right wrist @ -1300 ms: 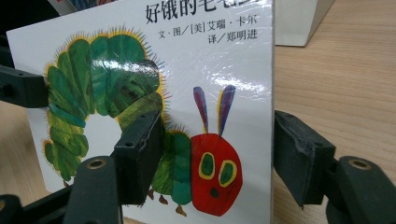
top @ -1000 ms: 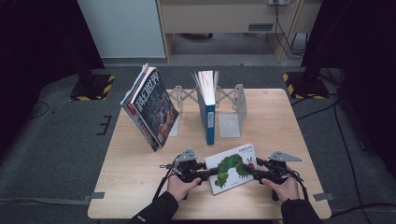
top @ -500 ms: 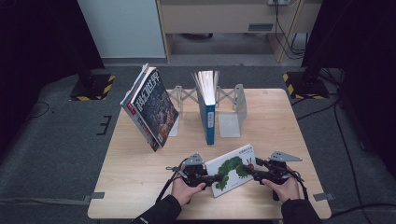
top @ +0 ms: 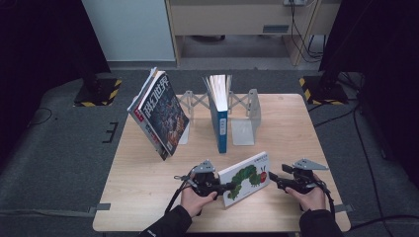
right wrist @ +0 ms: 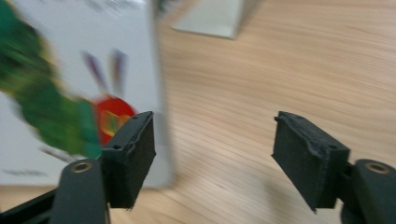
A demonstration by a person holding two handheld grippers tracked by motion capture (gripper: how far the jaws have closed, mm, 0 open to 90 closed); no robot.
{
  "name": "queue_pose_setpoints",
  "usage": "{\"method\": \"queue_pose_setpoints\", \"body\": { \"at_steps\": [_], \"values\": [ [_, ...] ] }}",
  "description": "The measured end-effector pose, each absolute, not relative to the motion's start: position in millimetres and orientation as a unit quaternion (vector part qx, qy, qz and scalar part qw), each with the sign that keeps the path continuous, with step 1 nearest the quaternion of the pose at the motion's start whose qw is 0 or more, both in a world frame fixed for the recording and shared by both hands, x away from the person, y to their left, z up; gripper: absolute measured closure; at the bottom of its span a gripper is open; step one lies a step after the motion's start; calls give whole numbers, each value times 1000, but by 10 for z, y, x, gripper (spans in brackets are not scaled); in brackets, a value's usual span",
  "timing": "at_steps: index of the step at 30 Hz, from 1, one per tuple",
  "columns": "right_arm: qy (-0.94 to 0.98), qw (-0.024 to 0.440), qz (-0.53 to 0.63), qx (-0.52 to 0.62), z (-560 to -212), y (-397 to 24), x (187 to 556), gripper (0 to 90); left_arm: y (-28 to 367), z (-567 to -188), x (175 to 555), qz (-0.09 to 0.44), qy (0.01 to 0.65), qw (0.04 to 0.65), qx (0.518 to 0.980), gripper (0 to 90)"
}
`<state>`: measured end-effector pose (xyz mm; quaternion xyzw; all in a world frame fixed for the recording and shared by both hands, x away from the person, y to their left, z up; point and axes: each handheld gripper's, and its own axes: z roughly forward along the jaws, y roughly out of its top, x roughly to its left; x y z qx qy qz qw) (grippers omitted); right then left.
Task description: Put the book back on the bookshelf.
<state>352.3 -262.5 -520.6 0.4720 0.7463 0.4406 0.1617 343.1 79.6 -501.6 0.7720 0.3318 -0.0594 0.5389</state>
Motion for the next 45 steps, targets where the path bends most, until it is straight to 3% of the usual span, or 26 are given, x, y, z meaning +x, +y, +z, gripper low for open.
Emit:
{"method": "queue_pose_setpoints", "body": {
  "at_steps": [4, 12, 31, 45],
  "values": [
    [767, 195, 383, 477, -5241, -2673, 3530, 284, 873, -4958, 3458, -53, 344, 538, 768, 749],
    [774, 213, 342, 488, -5281, -2786, 3549, 246, 968, -4844, 3484, -35, 351, 539, 764, 749],
    [773, 212, 339, 494, -5376, -2817, 3552, 180, 1191, -4524, 3543, 22, 367, 565, 739, 749],
    [777, 207, 337, 489, -5384, -2812, 3566, 117, 1044, -4391, 3665, 48, 369, 571, 732, 749]
  ]
}}
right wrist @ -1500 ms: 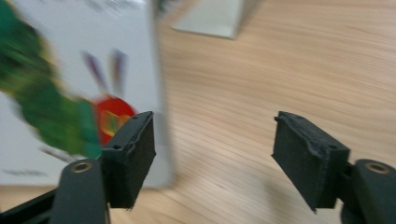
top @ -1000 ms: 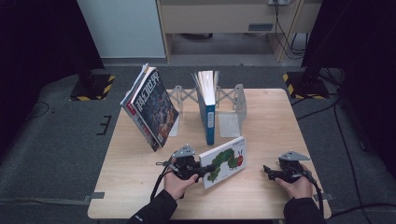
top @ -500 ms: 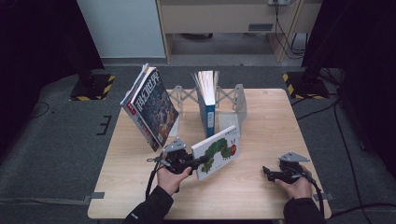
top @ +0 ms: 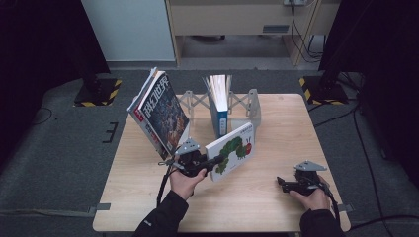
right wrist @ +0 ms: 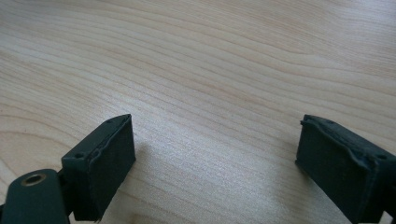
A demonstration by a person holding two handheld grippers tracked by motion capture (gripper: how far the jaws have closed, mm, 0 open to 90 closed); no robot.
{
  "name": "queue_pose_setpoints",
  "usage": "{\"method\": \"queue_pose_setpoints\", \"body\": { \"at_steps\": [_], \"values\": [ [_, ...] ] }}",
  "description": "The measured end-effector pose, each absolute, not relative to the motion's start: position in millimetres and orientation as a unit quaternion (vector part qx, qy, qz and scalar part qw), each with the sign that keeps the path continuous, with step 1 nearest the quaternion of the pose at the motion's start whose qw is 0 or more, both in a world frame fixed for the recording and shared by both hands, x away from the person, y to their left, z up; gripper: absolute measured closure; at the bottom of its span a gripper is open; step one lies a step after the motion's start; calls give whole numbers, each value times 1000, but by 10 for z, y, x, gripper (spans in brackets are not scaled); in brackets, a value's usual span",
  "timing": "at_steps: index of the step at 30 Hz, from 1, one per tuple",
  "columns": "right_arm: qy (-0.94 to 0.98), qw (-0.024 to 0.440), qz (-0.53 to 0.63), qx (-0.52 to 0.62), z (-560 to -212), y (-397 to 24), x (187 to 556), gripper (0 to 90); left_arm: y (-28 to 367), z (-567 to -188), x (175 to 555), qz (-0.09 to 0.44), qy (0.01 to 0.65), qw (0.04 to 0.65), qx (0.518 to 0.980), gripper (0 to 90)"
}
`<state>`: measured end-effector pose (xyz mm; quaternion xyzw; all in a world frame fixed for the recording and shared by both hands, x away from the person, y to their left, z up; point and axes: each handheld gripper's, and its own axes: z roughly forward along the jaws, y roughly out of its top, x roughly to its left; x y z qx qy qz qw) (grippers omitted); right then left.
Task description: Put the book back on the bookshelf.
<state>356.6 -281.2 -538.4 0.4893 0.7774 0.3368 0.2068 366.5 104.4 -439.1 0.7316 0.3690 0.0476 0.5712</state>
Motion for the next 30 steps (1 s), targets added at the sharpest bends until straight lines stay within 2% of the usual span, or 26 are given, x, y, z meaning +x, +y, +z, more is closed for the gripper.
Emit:
{"method": "queue_pose_setpoints", "body": {
  "at_steps": [9, 15, 30],
  "values": [
    [778, 206, 337, 490, -5384, -2810, 3565, 116, 946, -4401, 3804, 61, 384, 569, 725, 749],
    [778, 205, 336, 489, -5383, -2811, 3564, 116, 851, -4409, 3858, 95, 387, 566, 722, 749],
    [779, 206, 335, 488, -5383, -2813, 3566, 115, 644, -4496, 3930, 132, 398, 560, 715, 749]
  ]
}}
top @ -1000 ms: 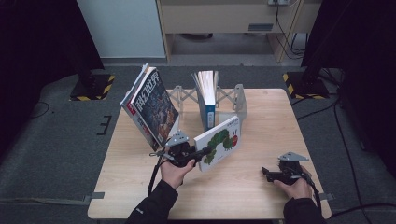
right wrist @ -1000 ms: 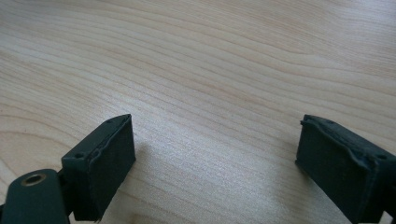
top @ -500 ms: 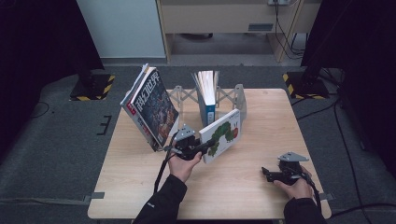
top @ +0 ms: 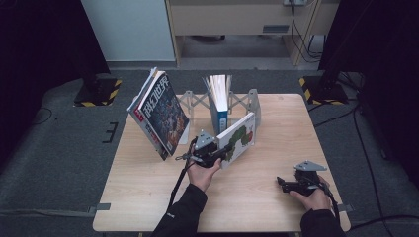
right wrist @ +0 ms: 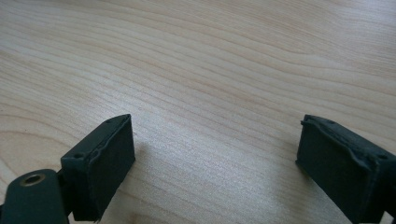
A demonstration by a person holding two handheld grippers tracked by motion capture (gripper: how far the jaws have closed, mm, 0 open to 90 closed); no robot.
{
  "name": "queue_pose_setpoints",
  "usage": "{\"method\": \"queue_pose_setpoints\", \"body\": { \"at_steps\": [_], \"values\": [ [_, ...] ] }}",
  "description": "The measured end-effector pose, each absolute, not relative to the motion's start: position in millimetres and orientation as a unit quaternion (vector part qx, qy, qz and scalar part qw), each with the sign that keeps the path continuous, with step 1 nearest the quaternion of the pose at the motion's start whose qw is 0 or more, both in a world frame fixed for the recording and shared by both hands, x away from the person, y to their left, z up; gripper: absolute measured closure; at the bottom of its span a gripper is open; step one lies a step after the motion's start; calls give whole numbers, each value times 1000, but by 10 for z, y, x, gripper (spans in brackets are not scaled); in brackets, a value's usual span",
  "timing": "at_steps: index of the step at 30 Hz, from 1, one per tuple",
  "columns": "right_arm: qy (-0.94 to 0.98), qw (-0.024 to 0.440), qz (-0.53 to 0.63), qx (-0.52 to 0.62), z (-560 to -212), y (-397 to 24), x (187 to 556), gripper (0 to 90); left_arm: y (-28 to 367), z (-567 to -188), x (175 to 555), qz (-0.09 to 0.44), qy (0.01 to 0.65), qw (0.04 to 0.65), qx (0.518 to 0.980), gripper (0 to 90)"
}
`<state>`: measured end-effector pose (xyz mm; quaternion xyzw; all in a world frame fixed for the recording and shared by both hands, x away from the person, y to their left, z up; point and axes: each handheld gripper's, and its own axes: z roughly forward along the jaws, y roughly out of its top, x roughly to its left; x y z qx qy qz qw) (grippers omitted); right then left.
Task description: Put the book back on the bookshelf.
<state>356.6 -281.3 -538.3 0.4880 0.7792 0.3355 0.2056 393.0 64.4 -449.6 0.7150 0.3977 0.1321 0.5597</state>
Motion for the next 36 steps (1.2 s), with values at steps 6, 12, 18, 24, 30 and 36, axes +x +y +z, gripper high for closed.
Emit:
{"method": "queue_pose_setpoints", "body": {
  "at_steps": [6, 12, 18, 24, 30, 36],
  "values": [
    [777, 205, 337, 490, -5383, -2808, 3564, 115, 566, -4541, 3931, 150, 396, 554, 717, 749],
    [778, 205, 337, 489, -5383, -2810, 3566, 115, 491, -4579, 3936, 164, 399, 549, 716, 749],
    [778, 205, 337, 490, -5383, -2808, 3564, 115, 441, -4635, 3973, 168, 403, 539, 720, 749],
    [777, 205, 337, 490, -5383, -2808, 3564, 115, 403, -4694, 4016, 180, 407, 534, 718, 749],
    [778, 205, 336, 490, -5383, -2809, 3564, 115, 356, -4765, 4053, 182, 412, 532, 717, 749],
    [777, 205, 337, 490, -5383, -2808, 3565, 115, 366, -4816, 4087, 183, 418, 532, 713, 749]
  ]
}}
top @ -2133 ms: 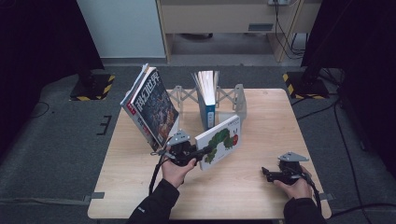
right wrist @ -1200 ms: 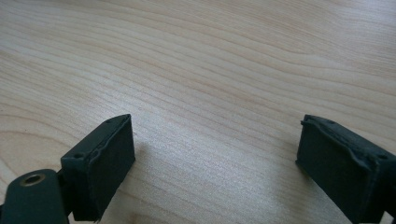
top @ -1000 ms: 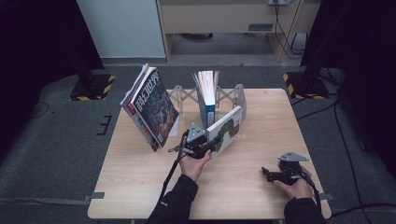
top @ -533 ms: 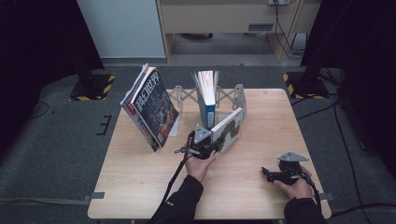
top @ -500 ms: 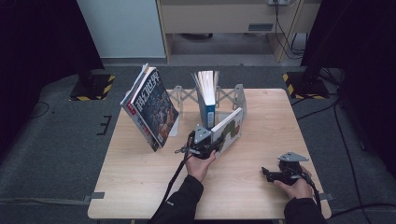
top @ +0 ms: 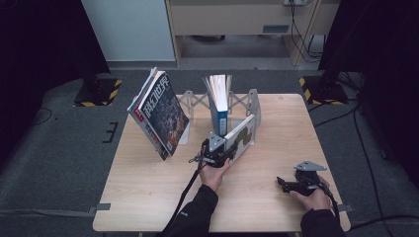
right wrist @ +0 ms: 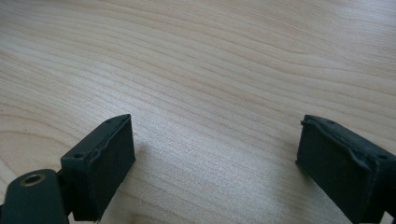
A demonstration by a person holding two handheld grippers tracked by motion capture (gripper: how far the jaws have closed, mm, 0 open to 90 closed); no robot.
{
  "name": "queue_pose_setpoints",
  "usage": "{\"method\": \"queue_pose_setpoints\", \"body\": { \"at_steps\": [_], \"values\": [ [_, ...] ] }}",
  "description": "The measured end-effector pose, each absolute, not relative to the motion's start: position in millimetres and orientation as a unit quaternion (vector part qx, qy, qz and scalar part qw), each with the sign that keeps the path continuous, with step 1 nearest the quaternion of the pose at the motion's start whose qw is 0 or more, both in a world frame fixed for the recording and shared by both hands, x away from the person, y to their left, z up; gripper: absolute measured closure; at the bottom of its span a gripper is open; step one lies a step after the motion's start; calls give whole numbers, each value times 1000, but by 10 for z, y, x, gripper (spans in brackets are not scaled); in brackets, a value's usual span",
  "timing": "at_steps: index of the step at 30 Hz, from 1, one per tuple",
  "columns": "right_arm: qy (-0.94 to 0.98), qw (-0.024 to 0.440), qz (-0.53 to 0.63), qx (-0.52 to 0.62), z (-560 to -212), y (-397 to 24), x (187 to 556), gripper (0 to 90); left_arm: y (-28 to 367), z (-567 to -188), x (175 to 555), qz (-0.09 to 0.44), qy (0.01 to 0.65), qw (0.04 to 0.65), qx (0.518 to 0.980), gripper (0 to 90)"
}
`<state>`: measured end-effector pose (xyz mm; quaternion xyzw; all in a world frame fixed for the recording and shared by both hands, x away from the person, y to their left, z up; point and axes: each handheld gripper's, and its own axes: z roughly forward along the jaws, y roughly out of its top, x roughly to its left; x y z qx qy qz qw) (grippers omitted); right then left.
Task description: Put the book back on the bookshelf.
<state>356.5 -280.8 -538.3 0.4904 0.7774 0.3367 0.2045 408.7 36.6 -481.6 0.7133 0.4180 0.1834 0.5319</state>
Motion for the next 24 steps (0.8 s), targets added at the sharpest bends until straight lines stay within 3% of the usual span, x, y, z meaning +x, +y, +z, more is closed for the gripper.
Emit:
{"method": "queue_pose_setpoints", "body": {
  "at_steps": [24],
  "values": [
    [778, 205, 336, 489, -5383, -2810, 3566, 115, 254, -5038, 3987, 196, 419, 508, 727, 741]
  ]
}}
